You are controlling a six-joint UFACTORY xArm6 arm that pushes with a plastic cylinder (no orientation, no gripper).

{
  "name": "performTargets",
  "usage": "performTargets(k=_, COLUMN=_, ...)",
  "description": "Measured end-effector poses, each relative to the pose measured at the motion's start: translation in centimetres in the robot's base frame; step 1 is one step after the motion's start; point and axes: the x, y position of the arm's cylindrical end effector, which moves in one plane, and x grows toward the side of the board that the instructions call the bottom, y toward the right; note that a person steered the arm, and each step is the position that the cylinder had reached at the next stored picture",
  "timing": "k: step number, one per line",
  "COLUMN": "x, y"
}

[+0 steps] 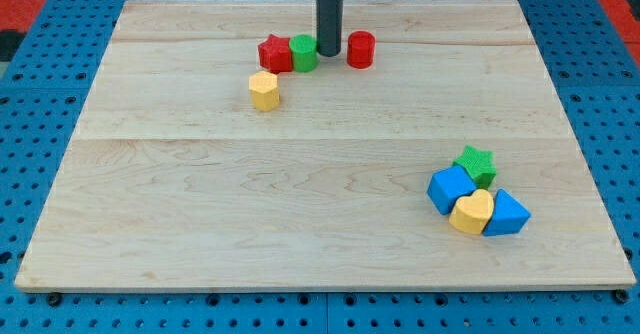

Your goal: Place the yellow hexagon diagonally bottom left to the red star

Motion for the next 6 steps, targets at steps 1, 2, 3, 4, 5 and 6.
performTargets(k=1, x=2.9, y=-0.4)
performTargets(k=2, x=6.3, y=-1.1)
performTargets(k=3, x=6.5, y=-1.1)
performTargets(k=4, x=6.5, y=-1.4)
performTargets(k=5, x=6.5, y=-2.0)
performTargets(k=6, x=7.1, y=-3.3)
